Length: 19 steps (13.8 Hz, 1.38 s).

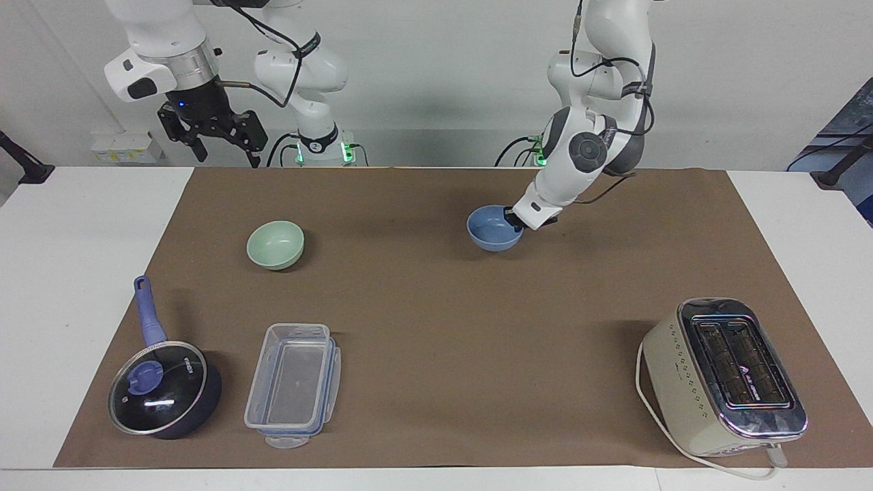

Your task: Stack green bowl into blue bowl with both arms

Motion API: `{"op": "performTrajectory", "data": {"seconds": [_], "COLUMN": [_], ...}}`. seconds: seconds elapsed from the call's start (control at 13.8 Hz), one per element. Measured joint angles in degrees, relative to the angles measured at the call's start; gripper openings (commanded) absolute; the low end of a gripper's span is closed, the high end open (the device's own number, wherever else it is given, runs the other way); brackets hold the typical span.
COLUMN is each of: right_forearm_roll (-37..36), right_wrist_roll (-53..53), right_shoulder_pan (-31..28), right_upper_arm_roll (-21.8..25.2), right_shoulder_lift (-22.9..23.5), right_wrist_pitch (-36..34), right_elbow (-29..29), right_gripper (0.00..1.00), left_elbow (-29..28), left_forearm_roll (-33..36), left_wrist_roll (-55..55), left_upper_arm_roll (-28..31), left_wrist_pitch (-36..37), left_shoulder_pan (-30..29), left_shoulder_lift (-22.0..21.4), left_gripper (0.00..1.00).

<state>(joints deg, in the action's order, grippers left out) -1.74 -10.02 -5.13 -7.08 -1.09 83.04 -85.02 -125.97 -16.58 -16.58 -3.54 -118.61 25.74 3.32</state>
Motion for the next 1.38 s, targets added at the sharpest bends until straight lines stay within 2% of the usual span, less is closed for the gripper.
{"op": "performTrajectory", "data": {"seconds": [0.15,0.22,0.29,0.36,0.58,0.8,1.09,1.38], "right_forearm_roll": [0.00,0.00,0.00,0.00,0.00,0.00,0.00,0.00], "right_wrist_roll": [0.01,0.01,0.01,0.01,2.03,5.18,7.96,12.28], "right_shoulder_pan": [0.00,0.00,-0.02,-0.14,-1.32,-3.51,-6.30,-11.02], "right_upper_arm_roll": [0.00,0.00,0.01,0.02,0.04,0.12,0.16,0.28], "right_shoulder_lift": [0.00,0.00,0.00,-0.01,-0.39,-1.25,-2.23,-2.38], "right_wrist_pitch": [0.00,0.00,0.00,0.02,4.17,8.14,14.37,22.57], "right_elbow": [-0.01,-0.02,-0.05,-0.15,-2.06,-6.95,-16.95,-29.28], "right_gripper": [1.00,1.00,1.00,1.00,1.00,1.00,1.00,1.00], "left_elbow": [-1.78,-2.67,-3.54,-3.83,-2.34,2.46,9.54,15.99], "left_forearm_roll": [-2.19,-3.09,-3.74,-4.09,-4.28,-3.13,3.70,7.39], "left_wrist_roll": [-0.16,-0.17,-0.18,-0.59,-1.64,-1.14,0.69,7.74], "left_upper_arm_roll": [0.01,0.03,0.06,0.05,0.61,1.85,2.22,2.44], "left_wrist_pitch": [-2.66,-4.26,-6.61,-8.38,-10.03,-6.76,-0.51,5.19], "left_shoulder_pan": [2.83,4.03,5.53,6.86,7.61,3.48,-4.24,-11.92], "left_shoulder_lift": [0.48,0.62,0.97,1.47,2.04,1.93,1.68,0.97], "left_gripper": [0.00,0.27,0.79,1.00,1.00,1.00,1.00,1.00]}}
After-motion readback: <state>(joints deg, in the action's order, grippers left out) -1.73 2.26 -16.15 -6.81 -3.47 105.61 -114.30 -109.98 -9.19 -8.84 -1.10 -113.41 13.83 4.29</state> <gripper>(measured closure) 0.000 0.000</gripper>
